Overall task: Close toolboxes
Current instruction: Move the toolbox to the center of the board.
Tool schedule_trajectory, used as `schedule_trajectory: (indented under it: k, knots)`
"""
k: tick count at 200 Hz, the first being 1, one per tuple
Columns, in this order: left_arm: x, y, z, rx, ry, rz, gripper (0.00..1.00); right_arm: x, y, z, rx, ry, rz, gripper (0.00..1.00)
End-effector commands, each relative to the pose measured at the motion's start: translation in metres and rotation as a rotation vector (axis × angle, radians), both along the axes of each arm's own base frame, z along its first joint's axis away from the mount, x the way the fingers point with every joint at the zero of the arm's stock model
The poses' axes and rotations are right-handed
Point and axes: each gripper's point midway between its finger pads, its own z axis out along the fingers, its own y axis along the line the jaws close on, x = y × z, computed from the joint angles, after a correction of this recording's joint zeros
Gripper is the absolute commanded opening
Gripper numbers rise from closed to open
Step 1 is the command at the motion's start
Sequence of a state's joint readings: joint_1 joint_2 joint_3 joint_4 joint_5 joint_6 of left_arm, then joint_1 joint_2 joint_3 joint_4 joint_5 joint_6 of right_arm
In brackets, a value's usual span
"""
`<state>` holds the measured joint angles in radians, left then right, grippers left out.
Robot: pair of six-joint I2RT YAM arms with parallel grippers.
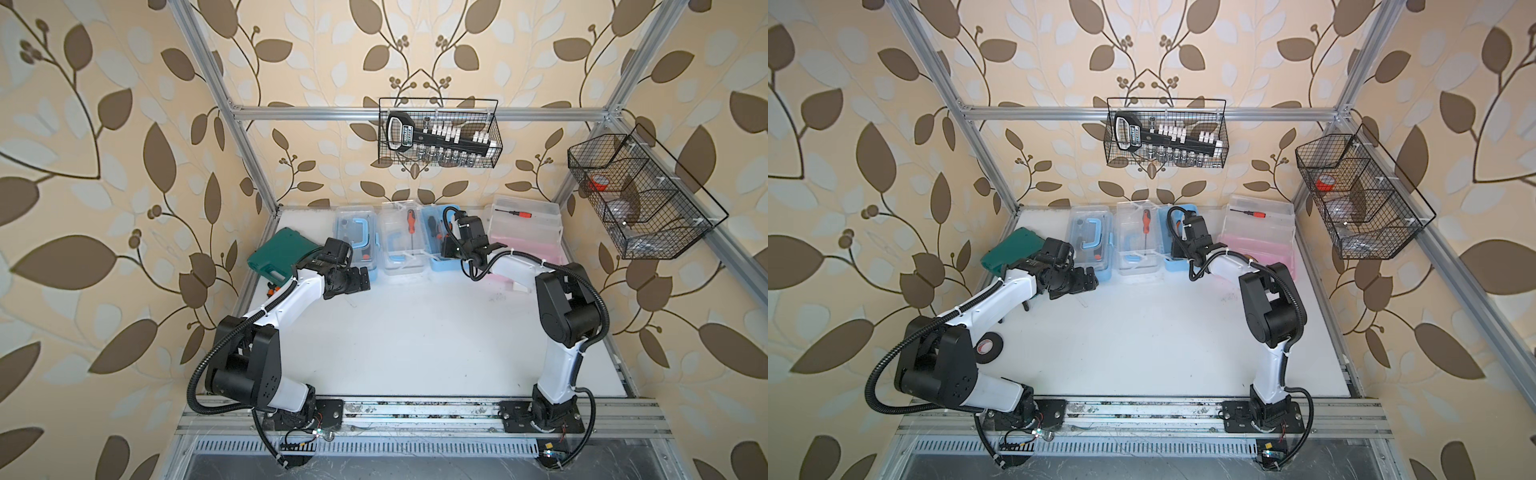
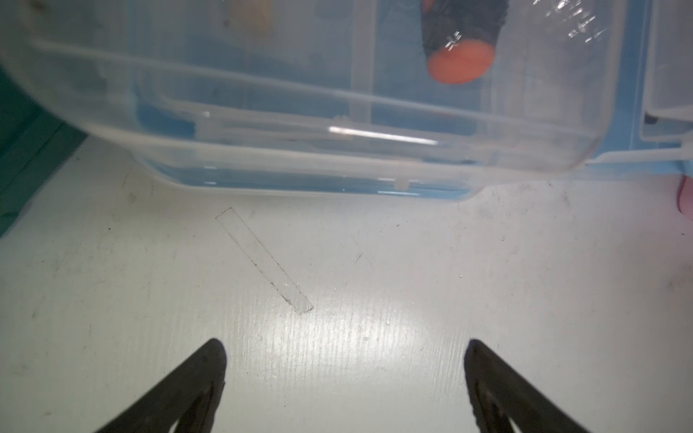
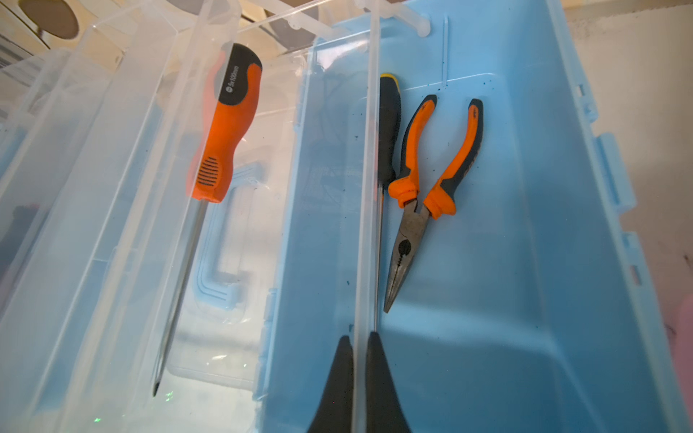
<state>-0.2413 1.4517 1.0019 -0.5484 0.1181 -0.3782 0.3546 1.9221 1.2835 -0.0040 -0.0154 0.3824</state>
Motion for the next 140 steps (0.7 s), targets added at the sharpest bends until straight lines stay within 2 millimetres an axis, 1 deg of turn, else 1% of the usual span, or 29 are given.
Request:
schedule_trajectory:
  k: [1, 24, 39, 68, 96, 140]
  knots:
    - [0.001, 0.002, 0.008, 0.012, -0.030, 0.022, 0.99, -0.048, 0.012, -0.035, -0.006, 0.162, 0.064, 0.00]
    - [0.001, 0.001, 0.011, 0.004, -0.029, 0.019, 0.99, -0.066, 0.011, -0.034, 0.005, 0.175, 0.061, 0.00]
    - [-0.002, 0.000, 0.009, -0.001, -0.027, 0.019, 0.99, -0.081, 0.008, -0.036, 0.010, 0.192, 0.057, 0.00]
    - [-0.011, 0.002, 0.006, 0.000, -0.022, 0.024, 0.99, -0.110, 0.006, -0.045, 0.023, 0.222, 0.070, 0.00]
    - [-0.021, -0.002, 0.003, -0.006, -0.016, 0.017, 0.99, -0.137, -0.001, -0.049, 0.028, 0.245, 0.065, 0.00]
    - [-0.028, -0.011, -0.006, -0.003, 0.002, -0.006, 0.99, -0.171, -0.006, -0.042, 0.062, 0.242, 0.073, 0.00]
